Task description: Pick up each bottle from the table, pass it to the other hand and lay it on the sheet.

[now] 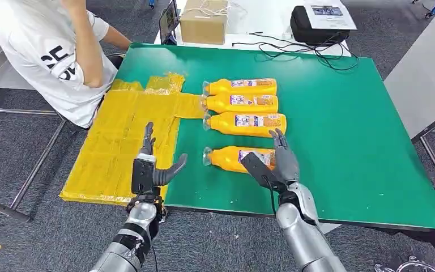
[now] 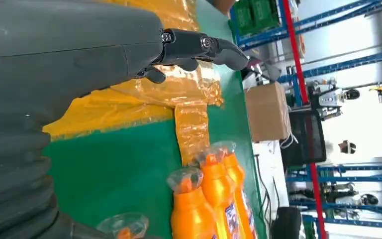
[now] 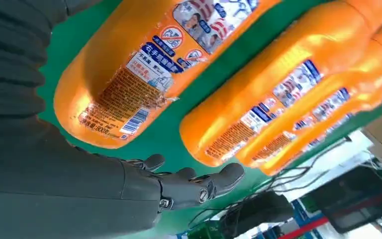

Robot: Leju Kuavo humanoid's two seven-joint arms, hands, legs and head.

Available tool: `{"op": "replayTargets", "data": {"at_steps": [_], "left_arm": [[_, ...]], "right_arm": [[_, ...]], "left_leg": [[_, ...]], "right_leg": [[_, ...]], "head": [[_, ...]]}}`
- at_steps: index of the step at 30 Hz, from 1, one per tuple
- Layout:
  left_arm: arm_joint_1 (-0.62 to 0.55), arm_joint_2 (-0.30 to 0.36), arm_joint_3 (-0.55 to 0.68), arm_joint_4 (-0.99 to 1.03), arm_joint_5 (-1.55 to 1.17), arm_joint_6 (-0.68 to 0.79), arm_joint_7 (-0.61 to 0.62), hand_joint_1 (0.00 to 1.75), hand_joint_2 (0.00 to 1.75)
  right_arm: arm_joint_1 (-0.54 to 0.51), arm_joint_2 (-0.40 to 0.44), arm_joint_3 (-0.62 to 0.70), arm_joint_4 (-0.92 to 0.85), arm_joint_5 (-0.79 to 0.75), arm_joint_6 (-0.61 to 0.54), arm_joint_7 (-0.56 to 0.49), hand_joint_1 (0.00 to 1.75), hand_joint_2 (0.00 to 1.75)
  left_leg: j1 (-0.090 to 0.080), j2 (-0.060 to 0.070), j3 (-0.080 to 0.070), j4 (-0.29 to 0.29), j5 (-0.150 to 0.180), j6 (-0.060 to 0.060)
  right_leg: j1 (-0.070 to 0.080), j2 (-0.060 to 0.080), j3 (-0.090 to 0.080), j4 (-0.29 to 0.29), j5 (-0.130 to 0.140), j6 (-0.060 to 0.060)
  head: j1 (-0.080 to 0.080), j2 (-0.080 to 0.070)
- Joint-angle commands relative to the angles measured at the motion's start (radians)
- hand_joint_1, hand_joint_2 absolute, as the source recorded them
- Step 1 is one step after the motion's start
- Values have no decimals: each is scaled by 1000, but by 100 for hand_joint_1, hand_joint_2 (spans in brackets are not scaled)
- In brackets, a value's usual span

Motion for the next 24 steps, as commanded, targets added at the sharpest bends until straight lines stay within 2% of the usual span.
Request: {"op": "replayTargets", "data": {"at_steps": [1, 8, 9, 11, 13, 18, 24], "left_arm": [[-48, 8, 15, 76, 5, -7, 3, 0, 175], [-51, 6, 16, 81, 10, -24, 5, 0, 175], [-51, 6, 15, 81, 9, -25, 5, 0, 175], [-51, 7, 16, 81, 11, -31, 7, 0, 175], [-52, 8, 16, 82, 10, -29, 8, 0, 175], [-52, 7, 22, 82, 15, -29, 10, 0, 175], [-59, 7, 36, 91, 42, -65, 17, 0, 175]], "right_arm": [[-80, -18, 37, 145, 15, 11, 15, 0, 175], [-137, -21, 40, 249, 29, 47, 35, 0, 175], [-140, -22, 41, 255, 30, 50, 36, 0, 175], [-162, -23, 50, 299, 38, 70, 45, 0, 175], [-170, -24, 52, 315, 42, 77, 52, 0, 175], [-177, -25, 55, 329, 50, 81, 60, 0, 175], [-223, -29, 84, 424, 82, 152, 102, 0, 175]], "left_leg": [[1, 1, 8, 0, -3, -1], [0, 1, 6, 0, -3, -1], [0, 1, 2, 0, -1, 0], [0, 2, 8, 1, -4, -1], [0, 1, 3, 0, -1, -1], [0, 0, 7, 0, -3, -1], [0, 1, 7, 0, -3, -1]], "right_leg": [[1, 1, 7, 0, -3, -2], [0, 1, 6, 0, -2, -1], [0, 1, 2, 0, -1, -1], [1, 2, 8, 1, -3, -2], [0, 1, 3, 0, -1, -1], [0, 0, 6, 0, -3, -1], [0, 1, 7, 0, -3, -1]], "head": [[0, 0], [0, 0], [0, 0], [0, 0], [0, 0], [0, 0], [0, 0]]}}
